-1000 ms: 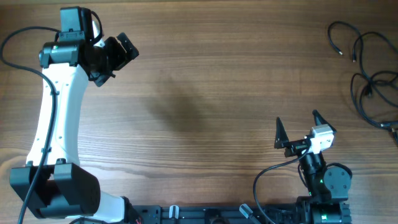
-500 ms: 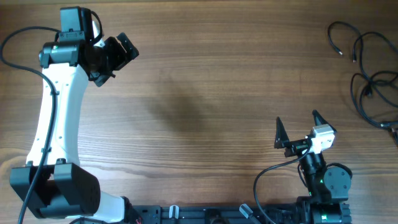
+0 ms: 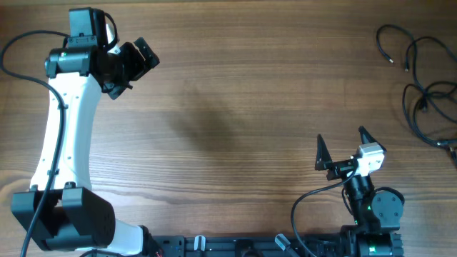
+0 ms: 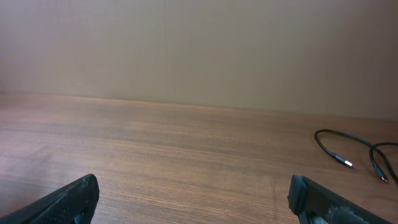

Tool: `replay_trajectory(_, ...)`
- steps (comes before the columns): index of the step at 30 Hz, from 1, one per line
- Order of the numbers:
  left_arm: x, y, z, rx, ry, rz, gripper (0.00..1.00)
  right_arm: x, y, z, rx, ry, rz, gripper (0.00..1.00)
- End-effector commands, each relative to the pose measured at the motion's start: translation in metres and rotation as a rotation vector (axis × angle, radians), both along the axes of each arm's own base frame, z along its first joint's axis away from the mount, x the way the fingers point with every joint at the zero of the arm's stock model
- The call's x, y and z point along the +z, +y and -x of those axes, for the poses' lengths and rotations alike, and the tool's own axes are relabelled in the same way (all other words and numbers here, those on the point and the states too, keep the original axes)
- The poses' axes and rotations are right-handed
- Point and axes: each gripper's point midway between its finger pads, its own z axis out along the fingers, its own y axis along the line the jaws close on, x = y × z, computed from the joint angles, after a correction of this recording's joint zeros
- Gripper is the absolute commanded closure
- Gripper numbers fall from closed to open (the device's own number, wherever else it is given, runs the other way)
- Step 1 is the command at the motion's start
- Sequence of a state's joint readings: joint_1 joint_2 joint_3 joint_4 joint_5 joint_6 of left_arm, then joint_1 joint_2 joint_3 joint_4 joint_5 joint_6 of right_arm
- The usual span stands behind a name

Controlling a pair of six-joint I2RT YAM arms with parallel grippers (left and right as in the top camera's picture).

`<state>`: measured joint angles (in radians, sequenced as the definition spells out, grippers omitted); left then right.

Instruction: Untangle cables

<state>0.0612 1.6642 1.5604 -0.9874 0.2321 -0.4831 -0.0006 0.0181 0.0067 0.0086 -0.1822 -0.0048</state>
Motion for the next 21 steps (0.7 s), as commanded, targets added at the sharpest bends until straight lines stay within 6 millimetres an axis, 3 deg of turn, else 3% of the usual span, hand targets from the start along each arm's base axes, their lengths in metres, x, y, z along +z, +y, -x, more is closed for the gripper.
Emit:
replay_trajectory(1, 0.031, 0.003, 0.007, -0.005, -0.085, -0.026, 0.00, 0.004, 0.001, 0.001, 0.004, -0.016, -0.011, 0.00)
replay_trajectory(6, 0.070, 0.003, 0.027, 0.002, -0.196, -0.043, 0.00, 0.004, 0.001, 0.001, 0.004, -0.016, -0.011, 0.00)
replay_trajectory(11, 0.091, 0.010, 0.058, 0.013, -0.379, -0.114, 0.00, 0.004, 0.001, 0.001, 0.005, -0.016, -0.011, 0.00)
replay_trajectory(21, 0.076, 0.006, 0.119, 0.009, -0.850, -0.172, 0.00, 0.004, 0.001, 0.001, 0.005, -0.016, -0.011, 0.00)
